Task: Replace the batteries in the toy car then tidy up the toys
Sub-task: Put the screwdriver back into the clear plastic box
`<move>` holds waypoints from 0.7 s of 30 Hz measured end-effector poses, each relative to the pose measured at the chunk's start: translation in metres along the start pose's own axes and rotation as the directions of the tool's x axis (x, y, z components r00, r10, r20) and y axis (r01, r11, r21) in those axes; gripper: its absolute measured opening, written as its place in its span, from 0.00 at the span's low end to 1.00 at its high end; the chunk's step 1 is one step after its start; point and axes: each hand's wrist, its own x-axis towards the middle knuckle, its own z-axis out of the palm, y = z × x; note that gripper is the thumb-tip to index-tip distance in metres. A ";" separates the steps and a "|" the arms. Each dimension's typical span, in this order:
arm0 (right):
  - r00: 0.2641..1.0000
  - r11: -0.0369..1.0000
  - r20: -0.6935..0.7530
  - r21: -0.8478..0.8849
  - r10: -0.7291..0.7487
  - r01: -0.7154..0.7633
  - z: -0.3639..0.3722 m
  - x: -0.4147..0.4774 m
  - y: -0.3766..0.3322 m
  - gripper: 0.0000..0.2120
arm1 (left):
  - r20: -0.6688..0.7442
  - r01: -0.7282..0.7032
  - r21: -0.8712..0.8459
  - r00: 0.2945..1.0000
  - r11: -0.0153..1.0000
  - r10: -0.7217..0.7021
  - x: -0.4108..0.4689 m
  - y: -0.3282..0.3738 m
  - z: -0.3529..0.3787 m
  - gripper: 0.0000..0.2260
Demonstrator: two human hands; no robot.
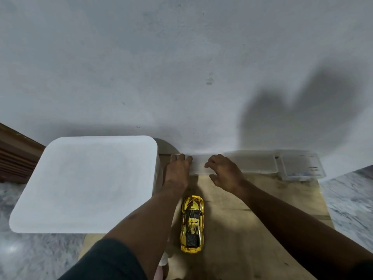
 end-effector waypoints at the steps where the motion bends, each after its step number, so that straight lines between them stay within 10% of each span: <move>1: 1.000 1.000 -0.005 0.006 0.002 -0.002 0.001 0.000 0.000 0.18 | -0.004 0.004 0.000 1.000 1.000 -0.004 0.000 0.001 0.000 0.35; 10: 0.966 0.976 -0.179 0.140 0.188 -0.164 -0.026 -0.014 0.000 0.12 | 0.055 0.007 -0.374 0.998 0.927 0.015 -0.002 0.008 -0.037 0.25; 21: 0.911 0.840 -0.242 0.514 0.335 -0.172 -0.082 0.000 -0.112 0.04 | -0.314 -0.110 -0.727 0.931 0.678 -0.185 -0.066 -0.094 -0.130 0.05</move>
